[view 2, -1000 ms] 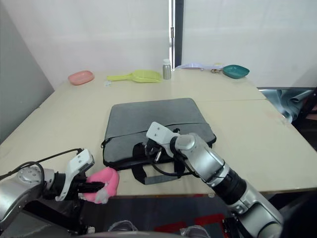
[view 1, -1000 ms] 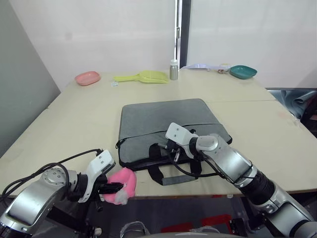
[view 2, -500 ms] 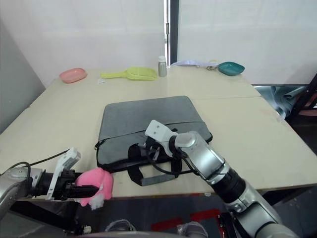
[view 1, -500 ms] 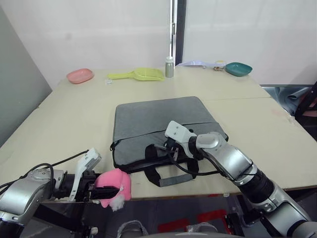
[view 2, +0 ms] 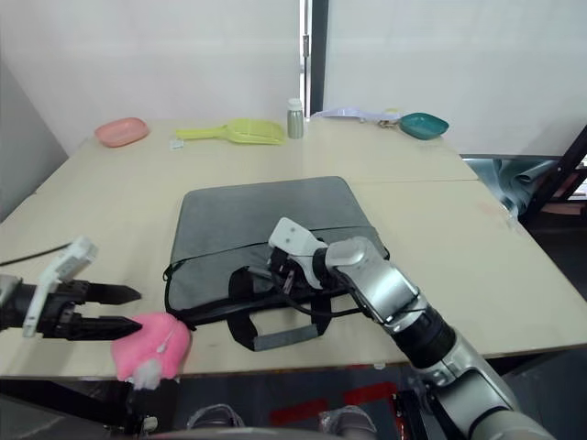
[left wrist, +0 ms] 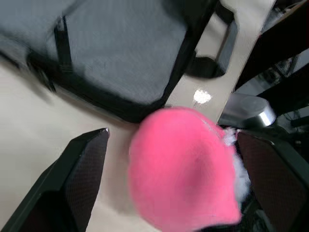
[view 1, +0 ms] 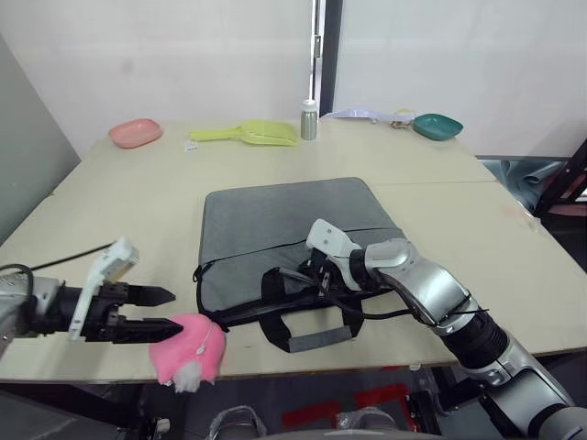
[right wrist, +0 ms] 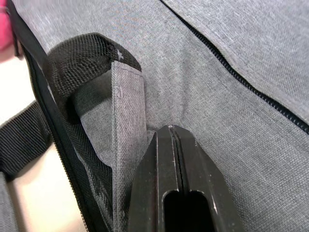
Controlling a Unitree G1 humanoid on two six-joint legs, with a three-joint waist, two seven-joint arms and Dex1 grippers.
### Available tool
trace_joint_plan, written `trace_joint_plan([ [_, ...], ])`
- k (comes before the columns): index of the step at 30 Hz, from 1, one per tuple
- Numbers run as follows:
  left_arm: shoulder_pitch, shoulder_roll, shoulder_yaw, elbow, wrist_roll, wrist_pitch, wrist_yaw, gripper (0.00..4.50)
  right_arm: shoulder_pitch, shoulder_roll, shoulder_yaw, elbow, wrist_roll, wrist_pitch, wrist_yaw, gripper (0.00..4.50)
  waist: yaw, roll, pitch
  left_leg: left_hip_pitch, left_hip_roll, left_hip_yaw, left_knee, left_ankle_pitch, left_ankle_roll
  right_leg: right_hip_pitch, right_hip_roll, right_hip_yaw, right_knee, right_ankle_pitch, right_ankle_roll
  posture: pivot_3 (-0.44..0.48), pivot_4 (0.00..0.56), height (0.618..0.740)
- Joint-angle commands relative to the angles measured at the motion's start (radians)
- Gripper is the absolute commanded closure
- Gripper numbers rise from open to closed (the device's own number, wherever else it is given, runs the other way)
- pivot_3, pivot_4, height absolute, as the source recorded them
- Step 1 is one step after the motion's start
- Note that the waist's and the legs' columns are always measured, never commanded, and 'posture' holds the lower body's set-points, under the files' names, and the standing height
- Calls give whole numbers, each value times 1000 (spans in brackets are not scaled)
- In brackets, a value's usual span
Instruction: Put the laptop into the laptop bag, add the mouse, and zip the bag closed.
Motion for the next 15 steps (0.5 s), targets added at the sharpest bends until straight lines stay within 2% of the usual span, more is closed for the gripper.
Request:
trace_joint_plan([
  [1,-59,49,82,-11,-91,47,-54,71,-5,11,-95,-3,76,70,4,4500,1,0,2,-1,3,0,2,0,0,0,2,-1,-1,0,-1,0,150,740],
  [4,-67,66,93,-45,-113,68,-62,71,-5,5,-227,-88,193,134,20,4500,1,2,6,-7,9,1,7,1,-1,-4,8,-1,-2,-2,-4,0,150,740],
  [7,-68,63,98,-61,-128,82,-53,71,-4,-20,-347,-159,281,158,24,4500,4,2,9,-15,13,-1,7,2,-6,-11,13,-4,0,2,3,0,150,740],
  [10,-66,60,95,-78,-140,94,-52,71,10,-73,-466,-221,353,169,27,4500,8,2,10,-16,18,-3,7,1,-9,-11,17,-7,1,0,0,0,150,740],
  [13,-59,55,101,-111,-161,107,-58,0,70,-184,-559,-248,393,185,49,3699,24,2,11,-16,21,-4,8,1,-10,-10,20,-8,1,0,-1,0,150,740],
  [15,-33,60,121,-142,-166,108,-69,0,134,-279,-606,-241,396,175,73,2925,34,2,12,-15,21,-4,10,1,-10,-9,20,-8,2,0,-1,0,150,740],
])
